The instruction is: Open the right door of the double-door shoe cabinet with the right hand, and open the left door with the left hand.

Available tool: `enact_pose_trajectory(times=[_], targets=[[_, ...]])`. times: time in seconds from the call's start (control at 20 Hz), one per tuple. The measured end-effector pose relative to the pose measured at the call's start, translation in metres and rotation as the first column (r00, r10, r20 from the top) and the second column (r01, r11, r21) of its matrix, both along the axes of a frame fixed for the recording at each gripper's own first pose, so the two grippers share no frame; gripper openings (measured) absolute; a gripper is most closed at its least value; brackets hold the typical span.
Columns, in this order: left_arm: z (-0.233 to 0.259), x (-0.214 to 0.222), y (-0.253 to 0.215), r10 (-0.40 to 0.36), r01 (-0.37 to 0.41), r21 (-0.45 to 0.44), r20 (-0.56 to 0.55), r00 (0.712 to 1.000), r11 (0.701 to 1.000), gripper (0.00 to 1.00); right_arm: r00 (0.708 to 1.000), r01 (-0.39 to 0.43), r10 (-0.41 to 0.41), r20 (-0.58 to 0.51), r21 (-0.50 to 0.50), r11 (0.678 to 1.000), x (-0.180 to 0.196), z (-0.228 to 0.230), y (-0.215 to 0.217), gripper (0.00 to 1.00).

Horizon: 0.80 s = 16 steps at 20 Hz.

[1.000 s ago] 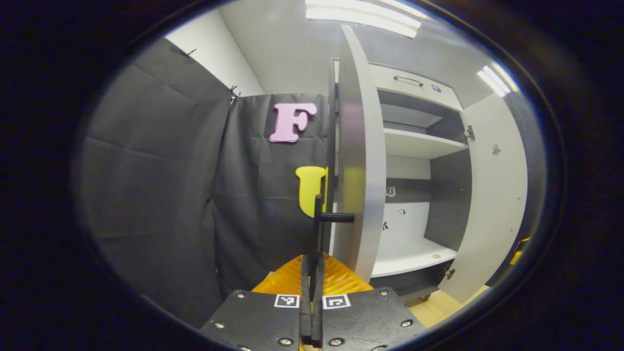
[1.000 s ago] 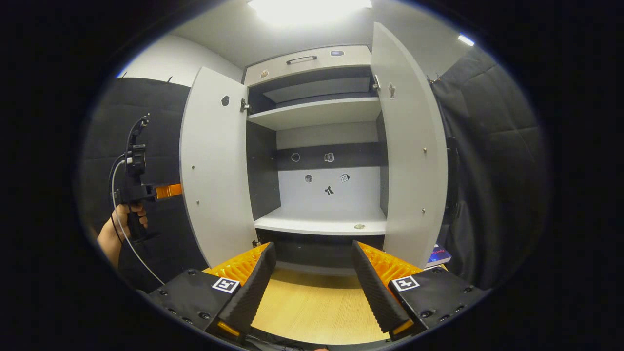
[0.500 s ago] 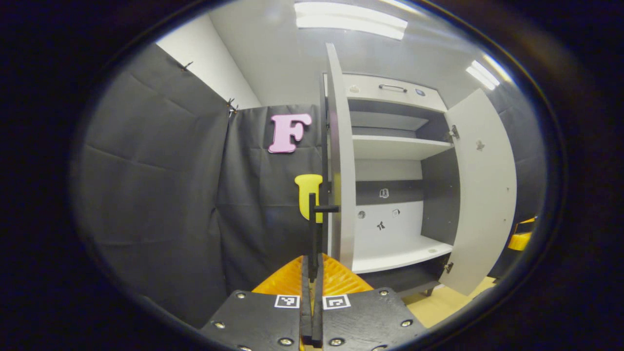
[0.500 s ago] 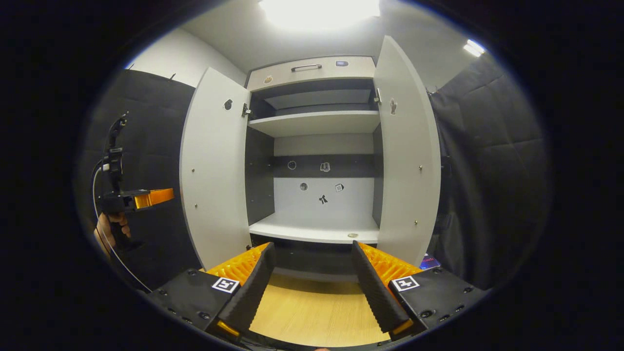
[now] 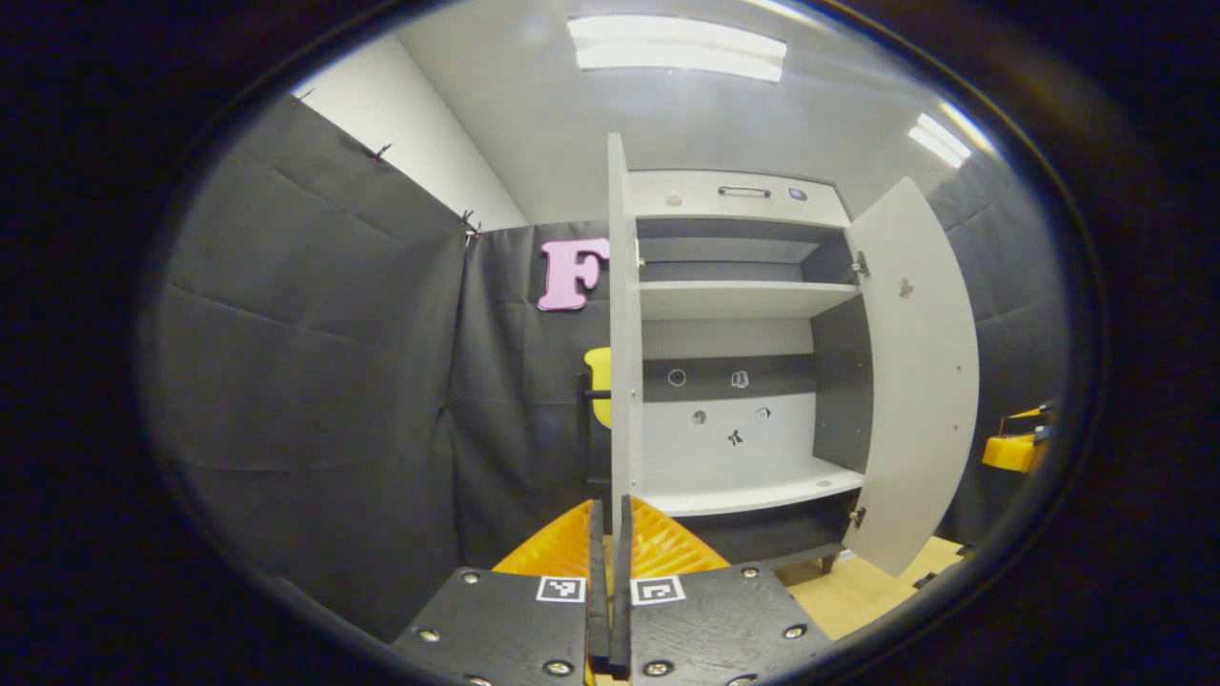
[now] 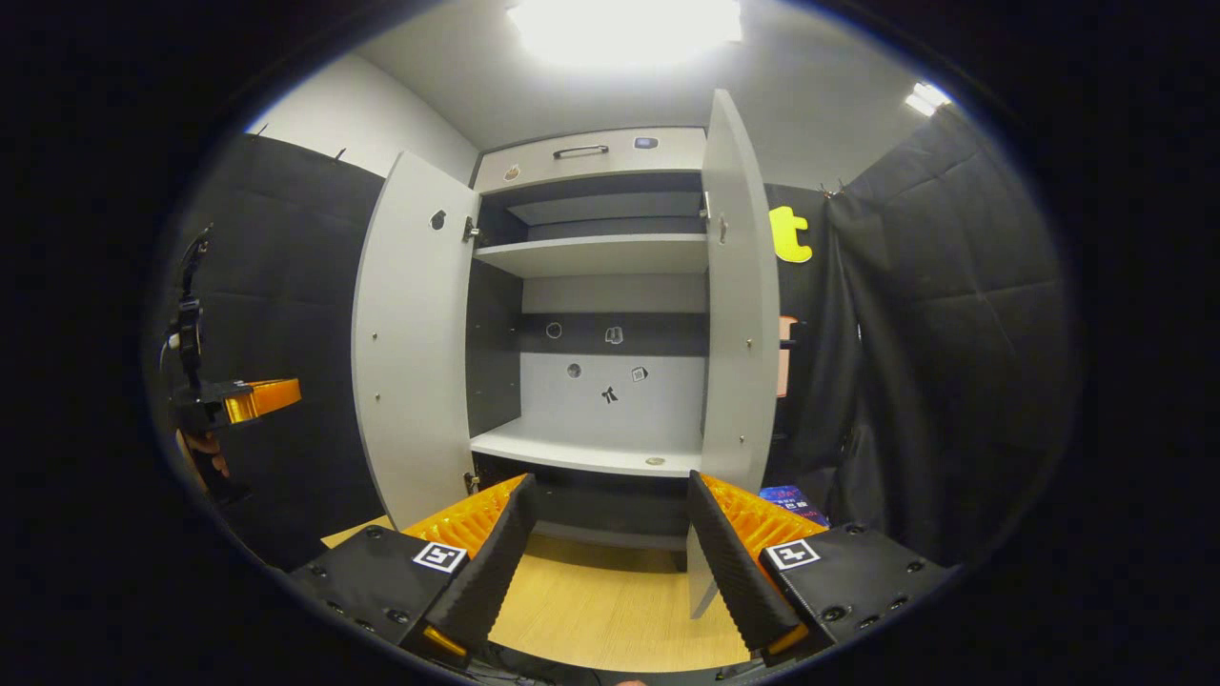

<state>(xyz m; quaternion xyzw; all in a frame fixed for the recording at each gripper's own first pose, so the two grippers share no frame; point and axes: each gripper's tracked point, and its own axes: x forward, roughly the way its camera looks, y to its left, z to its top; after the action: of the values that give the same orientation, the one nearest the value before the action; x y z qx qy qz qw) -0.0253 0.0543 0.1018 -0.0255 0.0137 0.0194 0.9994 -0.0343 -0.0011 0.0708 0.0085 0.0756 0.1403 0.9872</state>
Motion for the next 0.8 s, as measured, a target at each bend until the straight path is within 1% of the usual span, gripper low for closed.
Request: enact_pose_trajectory(times=[0.05, 0.1, 0.2, 0.3, 0.4, 0.5, 0.55, 0.65, 0.8], targets=[[-0.004, -0.005, -0.006, -0.005, 0.005, -0.006, -0.005, 1.000, 1.000, 0.01, 1.000, 0.001, -0.001, 0.003, 0.001, 1.000, -0.005, -0.001, -0.004, 0.94], [-0.010, -0.012, -0.013, -0.009, 0.008, -0.009, -0.010, 1.000, 1.000, 0.01, 1.000, 0.005, -0.005, 0.006, -0.002, 1.000, -0.008, -0.001, -0.008, 0.98], [-0.014, -0.019, -0.022, -0.023, 0.023, -0.018, -0.021, 1.000, 1.000, 0.02, 1.000, 0.013, -0.013, 0.011, -0.017, 1.000, -0.013, -0.002, -0.016, 0.98], [-0.015, -0.029, -0.033, -0.052, 0.051, -0.022, -0.029, 0.998, 0.998, 0.19, 1.000, 0.019, -0.019, 0.019, -0.014, 1.000, -0.017, 0.000, -0.021, 0.98], [-0.014, -0.033, -0.037, -0.059, 0.059, -0.005, -0.030, 0.998, 0.998, 0.51, 0.999, 0.027, -0.027, 0.023, 0.003, 1.000, -0.019, 0.002, -0.025, 0.98], [-0.011, -0.036, -0.038, -0.052, 0.053, 0.016, -0.024, 0.998, 0.998, 0.72, 0.999, 0.037, -0.038, 0.029, 0.022, 0.999, -0.020, 0.004, -0.028, 0.98], [-0.009, -0.038, -0.038, -0.046, 0.046, 0.023, -0.017, 0.999, 0.999, 0.80, 0.999, 0.042, -0.043, 0.032, 0.029, 0.999, -0.021, 0.005, -0.030, 0.98], [-0.006, -0.043, -0.035, -0.031, 0.031, 0.030, -0.003, 1.000, 0.999, 0.87, 0.997, 0.058, -0.060, 0.040, 0.033, 0.998, -0.021, 0.006, -0.035, 0.98], [-0.006, -0.048, -0.031, -0.018, 0.018, 0.026, 0.004, 1.000, 1.000, 0.87, 0.996, 0.077, -0.078, 0.052, 0.029, 0.997, -0.024, 0.009, -0.040, 0.98]])
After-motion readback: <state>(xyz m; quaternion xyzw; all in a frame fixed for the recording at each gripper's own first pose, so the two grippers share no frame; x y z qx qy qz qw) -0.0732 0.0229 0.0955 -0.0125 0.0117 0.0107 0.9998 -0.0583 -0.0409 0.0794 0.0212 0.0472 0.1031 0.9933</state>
